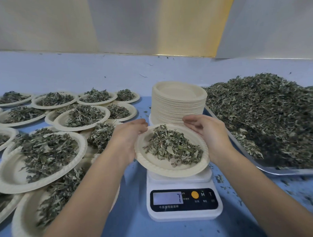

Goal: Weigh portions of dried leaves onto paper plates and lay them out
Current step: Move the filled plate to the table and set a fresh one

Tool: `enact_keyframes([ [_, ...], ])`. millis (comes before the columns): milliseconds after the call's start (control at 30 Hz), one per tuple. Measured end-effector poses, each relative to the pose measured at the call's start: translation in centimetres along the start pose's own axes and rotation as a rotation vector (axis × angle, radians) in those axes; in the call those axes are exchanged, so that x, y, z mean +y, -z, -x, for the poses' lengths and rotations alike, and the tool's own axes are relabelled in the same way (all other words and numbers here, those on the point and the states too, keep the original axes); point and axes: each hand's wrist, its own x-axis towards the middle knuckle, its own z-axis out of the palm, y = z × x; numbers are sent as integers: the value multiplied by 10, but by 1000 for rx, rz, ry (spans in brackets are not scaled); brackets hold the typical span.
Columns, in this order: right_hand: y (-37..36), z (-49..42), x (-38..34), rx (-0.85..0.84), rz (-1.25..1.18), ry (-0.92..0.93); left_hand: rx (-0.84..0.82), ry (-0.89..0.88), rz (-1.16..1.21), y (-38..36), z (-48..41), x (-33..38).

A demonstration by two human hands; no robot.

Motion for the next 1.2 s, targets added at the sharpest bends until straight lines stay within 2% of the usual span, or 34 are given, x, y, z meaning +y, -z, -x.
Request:
enact_keyframes([
  [100,-12,-1,-5,-18,-37,-3,-28,-1,-35,9,1,10],
  [267,-49,-6,-11,-50,-61,-12,31,-68,-50,36,-1,33],
  [433,-97,-17,-9,-58,115,-121,164,-124,-33,78,-17,60],
  [567,-141,-19,-6,-253,222,-257,360,-167,-2,117,-32,81],
  [667,-177,-12,-2,-411,108,-434,492,-214,48,143,-42,95],
  [733,-202,-11,2,-454,-26,-490,545,-237,86,161,-49,105],
  [800,-226,-13,5,-447,-130,-510,553,-239,97,178,-53,113],
  [900,-262,-18,10,-433,-161,-516,537,-216,111,203,-58,122],
  [1033,-302,-25,18,-444,-99,-498,619,-189,69,233,-61,128],
  [1200,-332,-32,28,-488,-62,-495,598,-107,40,258,-65,129],
])
